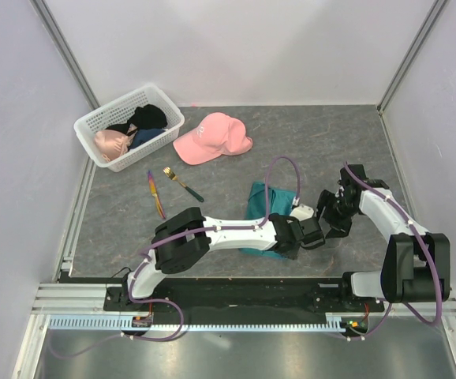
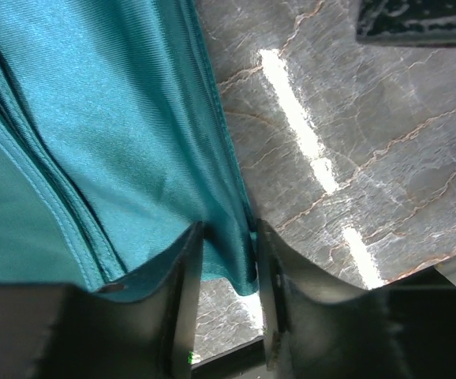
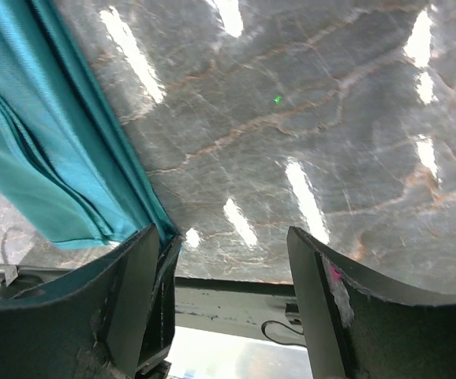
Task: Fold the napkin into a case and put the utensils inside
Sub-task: Pick up the 2/3-rectangle-folded napkin at the center of the board.
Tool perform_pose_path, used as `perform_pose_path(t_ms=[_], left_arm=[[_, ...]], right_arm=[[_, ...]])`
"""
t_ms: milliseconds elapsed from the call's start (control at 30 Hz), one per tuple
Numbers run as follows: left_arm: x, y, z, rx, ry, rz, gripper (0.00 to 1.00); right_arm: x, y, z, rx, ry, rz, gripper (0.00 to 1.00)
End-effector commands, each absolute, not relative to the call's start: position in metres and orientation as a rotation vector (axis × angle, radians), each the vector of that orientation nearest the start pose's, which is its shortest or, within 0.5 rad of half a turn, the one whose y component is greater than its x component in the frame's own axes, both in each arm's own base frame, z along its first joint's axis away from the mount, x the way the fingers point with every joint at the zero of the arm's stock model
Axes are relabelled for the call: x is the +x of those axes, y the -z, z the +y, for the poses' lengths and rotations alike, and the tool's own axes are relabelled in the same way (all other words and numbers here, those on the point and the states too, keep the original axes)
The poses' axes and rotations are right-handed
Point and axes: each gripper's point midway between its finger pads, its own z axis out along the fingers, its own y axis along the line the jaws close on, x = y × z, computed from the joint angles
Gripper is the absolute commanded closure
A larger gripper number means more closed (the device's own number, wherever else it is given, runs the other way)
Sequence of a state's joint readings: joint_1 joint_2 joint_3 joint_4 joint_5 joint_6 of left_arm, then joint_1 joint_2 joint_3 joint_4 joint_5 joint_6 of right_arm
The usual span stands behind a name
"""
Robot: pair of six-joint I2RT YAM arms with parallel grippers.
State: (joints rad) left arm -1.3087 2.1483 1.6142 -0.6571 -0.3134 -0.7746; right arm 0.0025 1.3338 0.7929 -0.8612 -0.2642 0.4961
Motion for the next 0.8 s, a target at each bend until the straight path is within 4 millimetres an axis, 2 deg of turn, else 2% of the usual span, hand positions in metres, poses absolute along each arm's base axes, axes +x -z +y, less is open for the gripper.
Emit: perform_pose_path(t_ms=[0, 33, 133, 167, 200, 267, 300, 367, 400, 500, 633, 767], left_arm=[[0.137, 0.008, -0.438, 0.637, 0.169, 2.66, 0.67], [0.135, 0.006, -0.439, 0.641, 0.183, 2.667, 0.72], [0.132, -0.006, -0.44, 0.625, 0.255, 2.698, 0.96], [0.131, -0.008, -0.438, 0.629, 0.264, 2.705, 0.98], [0.129, -0.018, -0.44, 0.634, 0.304, 2.699, 0.98], [0.123, -0.022, -0.436, 0.653, 0.348, 2.731, 0.98], [0.124, -0.033, -0.439, 0.643, 0.402, 2.725, 0.98], [0.117, -0.037, -0.436, 0.647, 0.465, 2.753, 0.98], [0.119, -0.049, -0.439, 0.64, 0.528, 2.738, 0.98], [0.116, -0.057, -0.437, 0.652, 0.601, 2.74, 0.98], [0.107, -0.075, -0.44, 0.671, 0.728, 2.742, 0.98], [0.105, -0.084, -0.438, 0.664, 0.787, 2.735, 0.98]], right_arm=[[0.216, -0.057, 0.074, 0.608, -0.544, 2.9, 0.24], [0.219, -0.057, 0.075, 0.592, -0.554, 2.898, 0.23], [0.227, -0.062, 0.082, 0.541, -0.625, 2.873, 0.17], [0.23, -0.062, 0.084, 0.53, -0.646, 2.86, 0.16], [0.232, -0.063, 0.086, 0.525, -0.662, 2.851, 0.14], [0.238, -0.065, 0.093, 0.507, -0.733, 2.834, 0.13], [0.24, -0.066, 0.096, 0.504, -0.766, 2.828, 0.13], [0.244, -0.065, 0.103, 0.498, -0.828, 2.822, 0.13], [0.245, -0.064, 0.104, 0.501, -0.843, 2.822, 0.13], [0.252, -0.063, 0.11, 0.504, -0.894, 2.801, 0.13], [0.259, -0.058, 0.117, 0.52, -0.926, 2.782, 0.16], [0.261, -0.053, 0.12, 0.554, -0.935, 2.781, 0.23]])
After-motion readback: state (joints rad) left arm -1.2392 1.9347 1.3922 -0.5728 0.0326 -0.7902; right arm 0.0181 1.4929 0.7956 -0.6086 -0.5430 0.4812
